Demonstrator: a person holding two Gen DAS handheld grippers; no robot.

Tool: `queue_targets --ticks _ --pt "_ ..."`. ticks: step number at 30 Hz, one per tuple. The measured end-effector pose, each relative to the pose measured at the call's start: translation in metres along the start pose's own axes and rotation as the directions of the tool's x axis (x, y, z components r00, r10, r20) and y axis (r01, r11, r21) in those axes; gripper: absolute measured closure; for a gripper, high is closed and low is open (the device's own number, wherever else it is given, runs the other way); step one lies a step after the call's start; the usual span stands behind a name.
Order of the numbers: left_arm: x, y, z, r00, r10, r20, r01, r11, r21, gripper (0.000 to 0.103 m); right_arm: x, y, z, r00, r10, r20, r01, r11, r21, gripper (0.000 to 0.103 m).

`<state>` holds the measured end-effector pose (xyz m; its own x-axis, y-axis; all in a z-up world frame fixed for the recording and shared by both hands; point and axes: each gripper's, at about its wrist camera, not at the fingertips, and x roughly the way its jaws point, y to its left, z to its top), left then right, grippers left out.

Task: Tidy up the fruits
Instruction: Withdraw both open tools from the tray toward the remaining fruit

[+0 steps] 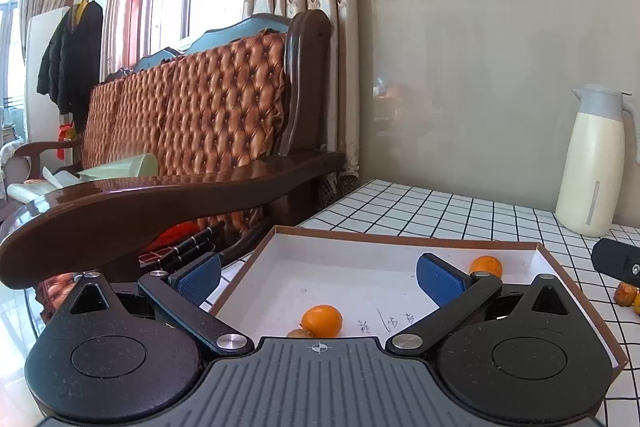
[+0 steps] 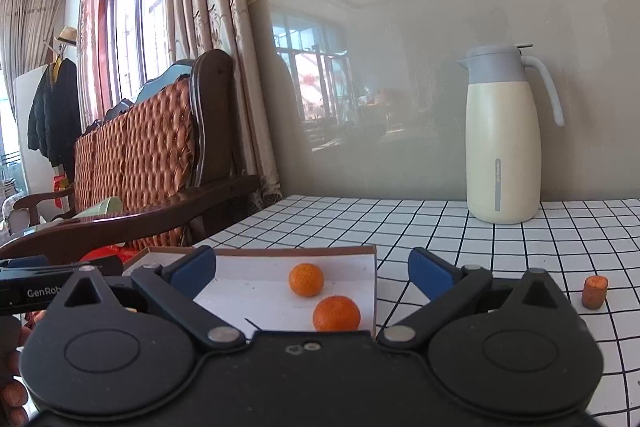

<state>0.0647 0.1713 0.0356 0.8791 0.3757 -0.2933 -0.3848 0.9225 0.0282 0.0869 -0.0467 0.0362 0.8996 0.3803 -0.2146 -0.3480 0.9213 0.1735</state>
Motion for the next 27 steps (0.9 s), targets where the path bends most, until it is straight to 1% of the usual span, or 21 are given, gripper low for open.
queue_targets --ticks 3,7,11,15,21,27 --pt "-0.006 -0.002 -0.005 1.000 -0.005 -0.010 0.005 1.000 0.004 0.000 -0.005 0.001 -0.005 0.999 0.025 -0.026 -0.025 1.000 -0.010 0.006" --pt "-0.014 -0.005 -0.010 0.999 -0.022 -0.025 0.022 1.000 -0.007 0.000 -0.015 -0.001 -0.007 0.999 0.030 -0.033 -0.032 0.999 -0.033 0.006" --pt "-0.021 -0.013 -0.015 0.999 -0.044 -0.028 0.044 0.999 -0.006 0.000 -0.024 -0.009 -0.007 0.999 0.037 -0.033 -0.038 0.999 -0.024 0.006" --pt "-0.026 -0.025 -0.019 0.997 -0.072 -0.032 0.072 0.997 0.008 0.000 -0.036 -0.019 -0.006 0.999 0.025 -0.022 -0.026 0.999 -0.021 0.006" --pt "-0.025 -0.044 -0.021 0.994 -0.103 -0.039 0.104 0.994 0.021 0.000 -0.046 -0.033 -0.008 0.999 0.015 -0.031 -0.016 1.000 -0.020 0.006" --pt "-0.025 -0.063 -0.023 0.989 -0.139 -0.046 0.141 0.989 0.034 0.000 -0.056 -0.048 -0.009 1.000 -0.013 -0.028 0.013 1.000 -0.019 0.006"
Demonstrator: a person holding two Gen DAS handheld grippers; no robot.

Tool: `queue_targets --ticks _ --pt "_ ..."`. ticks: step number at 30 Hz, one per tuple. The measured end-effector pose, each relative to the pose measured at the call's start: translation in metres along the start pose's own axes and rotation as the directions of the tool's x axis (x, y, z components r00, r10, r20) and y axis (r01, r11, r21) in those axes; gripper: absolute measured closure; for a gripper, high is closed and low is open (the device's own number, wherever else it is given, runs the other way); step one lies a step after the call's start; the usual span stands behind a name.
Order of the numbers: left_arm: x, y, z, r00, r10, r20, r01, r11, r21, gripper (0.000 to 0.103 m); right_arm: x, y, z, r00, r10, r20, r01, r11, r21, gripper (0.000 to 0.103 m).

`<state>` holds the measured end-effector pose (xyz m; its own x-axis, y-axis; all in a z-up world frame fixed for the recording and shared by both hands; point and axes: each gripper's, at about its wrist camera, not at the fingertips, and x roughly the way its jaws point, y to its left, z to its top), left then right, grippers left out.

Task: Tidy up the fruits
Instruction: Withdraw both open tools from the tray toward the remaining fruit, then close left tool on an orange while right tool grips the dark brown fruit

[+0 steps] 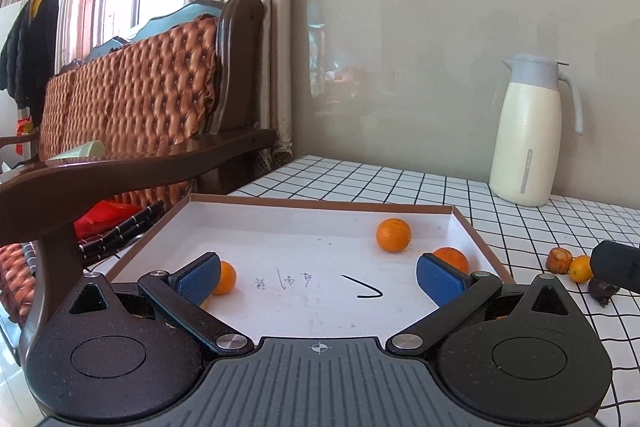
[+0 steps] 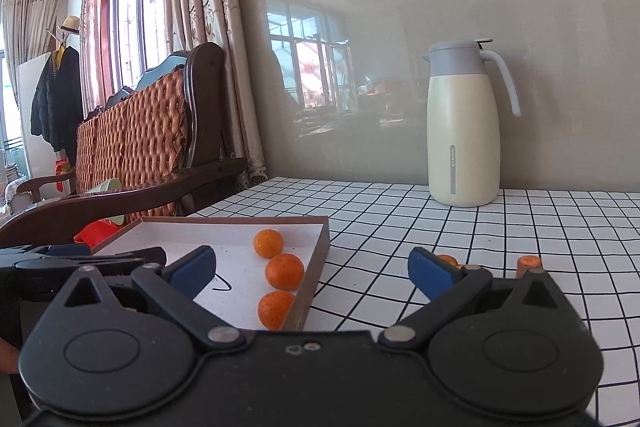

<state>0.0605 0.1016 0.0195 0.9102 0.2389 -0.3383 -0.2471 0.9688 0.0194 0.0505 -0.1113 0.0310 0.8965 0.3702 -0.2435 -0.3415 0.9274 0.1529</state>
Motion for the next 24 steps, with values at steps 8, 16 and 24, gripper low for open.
queue_targets --ticks 8,16,24 --pt "0.000 -0.033 -0.002 0.997 -0.076 -0.009 0.077 0.996 0.036 0.000 -0.013 -0.024 -0.001 0.998 -0.058 0.011 0.058 0.998 0.030 0.006" --pt "0.001 -0.066 -0.004 0.989 -0.146 -0.016 0.147 0.986 0.079 0.000 -0.021 -0.045 -0.002 0.994 -0.108 0.016 0.106 0.992 0.065 0.006" --pt "-0.001 -0.089 -0.007 0.981 -0.194 -0.024 0.195 0.976 0.096 0.000 -0.027 -0.062 -0.006 0.989 -0.148 0.006 0.147 0.985 0.094 0.006"
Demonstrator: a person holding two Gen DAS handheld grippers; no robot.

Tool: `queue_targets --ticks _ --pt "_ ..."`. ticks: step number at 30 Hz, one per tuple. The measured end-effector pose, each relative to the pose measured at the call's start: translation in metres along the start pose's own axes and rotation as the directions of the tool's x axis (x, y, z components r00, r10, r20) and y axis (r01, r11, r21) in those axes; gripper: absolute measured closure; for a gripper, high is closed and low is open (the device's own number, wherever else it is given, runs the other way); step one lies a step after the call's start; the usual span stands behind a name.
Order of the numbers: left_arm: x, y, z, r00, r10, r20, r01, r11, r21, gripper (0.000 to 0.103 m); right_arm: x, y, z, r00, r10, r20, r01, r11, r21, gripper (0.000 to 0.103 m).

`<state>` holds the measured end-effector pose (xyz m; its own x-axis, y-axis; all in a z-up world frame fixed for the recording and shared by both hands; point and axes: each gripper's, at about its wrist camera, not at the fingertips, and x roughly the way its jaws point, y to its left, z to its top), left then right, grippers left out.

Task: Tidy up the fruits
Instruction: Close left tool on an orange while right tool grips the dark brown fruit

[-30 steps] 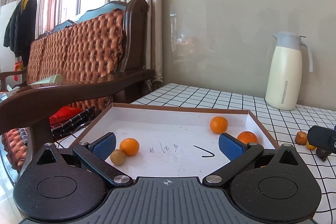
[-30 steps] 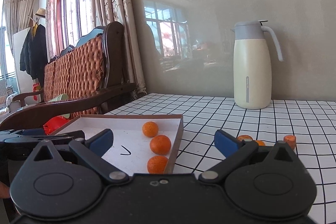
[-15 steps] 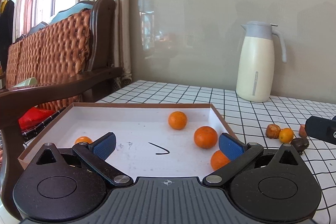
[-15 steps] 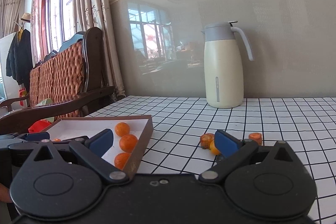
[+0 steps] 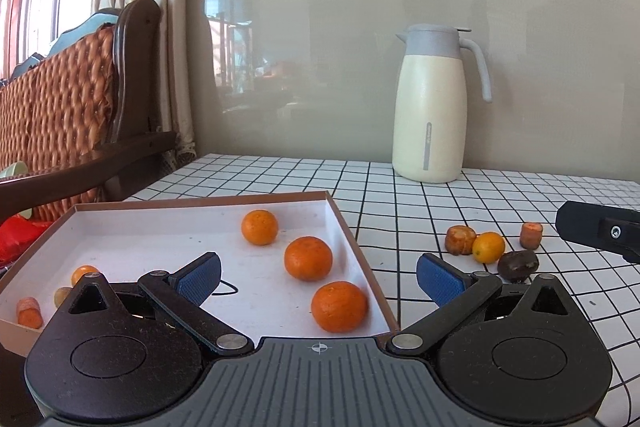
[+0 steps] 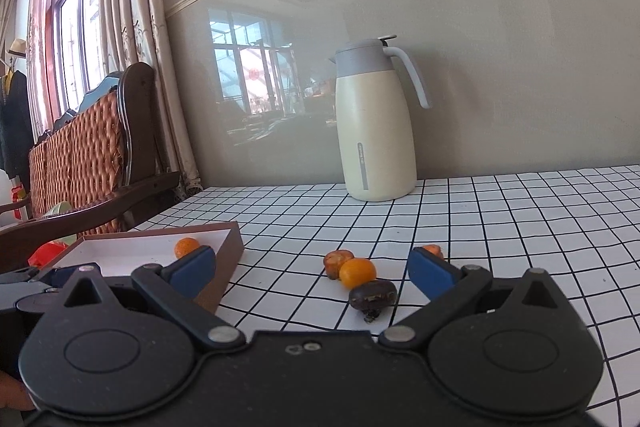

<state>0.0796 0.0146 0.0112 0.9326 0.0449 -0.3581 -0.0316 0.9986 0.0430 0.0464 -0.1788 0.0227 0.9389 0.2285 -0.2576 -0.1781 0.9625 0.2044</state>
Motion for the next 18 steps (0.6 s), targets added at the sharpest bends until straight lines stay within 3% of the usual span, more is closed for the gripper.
queue_targets --ticks 18 --pt "0.011 -0.054 0.002 0.991 -0.132 0.005 0.131 0.990 0.051 0.000 -0.007 -0.046 -0.006 0.991 -0.129 -0.018 0.130 0.990 0.051 0.006"
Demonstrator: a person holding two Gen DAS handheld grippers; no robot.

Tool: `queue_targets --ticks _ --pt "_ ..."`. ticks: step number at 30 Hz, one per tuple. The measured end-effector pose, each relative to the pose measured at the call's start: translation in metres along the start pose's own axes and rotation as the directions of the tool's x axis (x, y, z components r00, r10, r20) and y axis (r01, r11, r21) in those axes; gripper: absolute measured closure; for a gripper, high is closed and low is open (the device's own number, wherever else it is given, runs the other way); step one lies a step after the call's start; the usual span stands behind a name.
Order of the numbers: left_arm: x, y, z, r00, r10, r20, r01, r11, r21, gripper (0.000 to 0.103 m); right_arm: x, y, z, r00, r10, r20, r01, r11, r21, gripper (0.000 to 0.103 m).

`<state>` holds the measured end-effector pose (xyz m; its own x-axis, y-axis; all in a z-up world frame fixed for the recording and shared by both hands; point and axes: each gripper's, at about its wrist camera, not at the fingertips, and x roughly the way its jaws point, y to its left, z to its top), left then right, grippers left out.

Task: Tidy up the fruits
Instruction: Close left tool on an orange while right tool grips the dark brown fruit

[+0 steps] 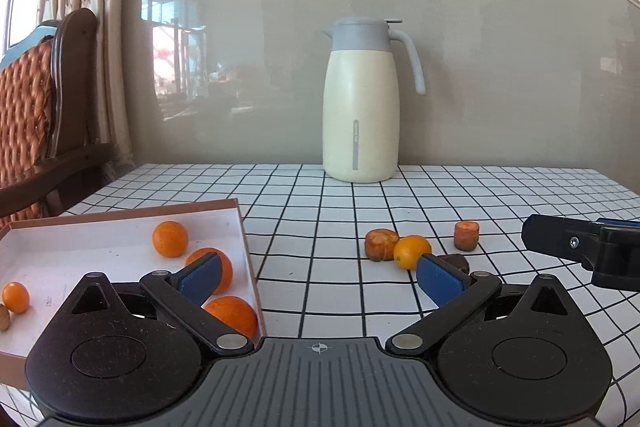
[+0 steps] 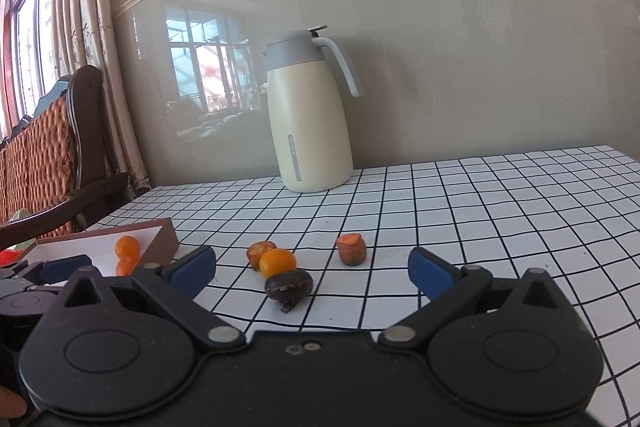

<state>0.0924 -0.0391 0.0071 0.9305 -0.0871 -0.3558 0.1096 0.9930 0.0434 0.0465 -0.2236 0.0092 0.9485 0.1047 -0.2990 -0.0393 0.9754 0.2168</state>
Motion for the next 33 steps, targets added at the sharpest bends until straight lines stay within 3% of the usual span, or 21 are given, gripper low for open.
queue_targets --ticks 8,14,19,33 --pt "0.012 -0.021 -0.001 1.000 -0.018 -0.021 0.018 1.000 0.015 0.000 0.009 -0.021 0.000 0.998 -0.053 -0.030 0.055 0.997 0.048 0.006" --pt "0.019 -0.020 0.002 1.000 0.025 -0.010 -0.025 1.000 0.010 0.000 0.020 -0.023 0.002 0.997 -0.058 -0.052 0.061 0.997 0.044 0.007" --pt "0.021 0.001 0.009 0.998 0.066 -0.010 -0.067 0.996 -0.060 0.000 0.034 -0.014 0.001 0.996 -0.054 -0.078 0.057 0.998 0.028 0.009" --pt "0.034 0.027 0.011 0.991 0.135 -0.023 -0.136 0.987 -0.081 0.000 0.099 0.031 -0.006 0.970 -0.111 -0.215 0.090 0.990 -0.108 0.011"
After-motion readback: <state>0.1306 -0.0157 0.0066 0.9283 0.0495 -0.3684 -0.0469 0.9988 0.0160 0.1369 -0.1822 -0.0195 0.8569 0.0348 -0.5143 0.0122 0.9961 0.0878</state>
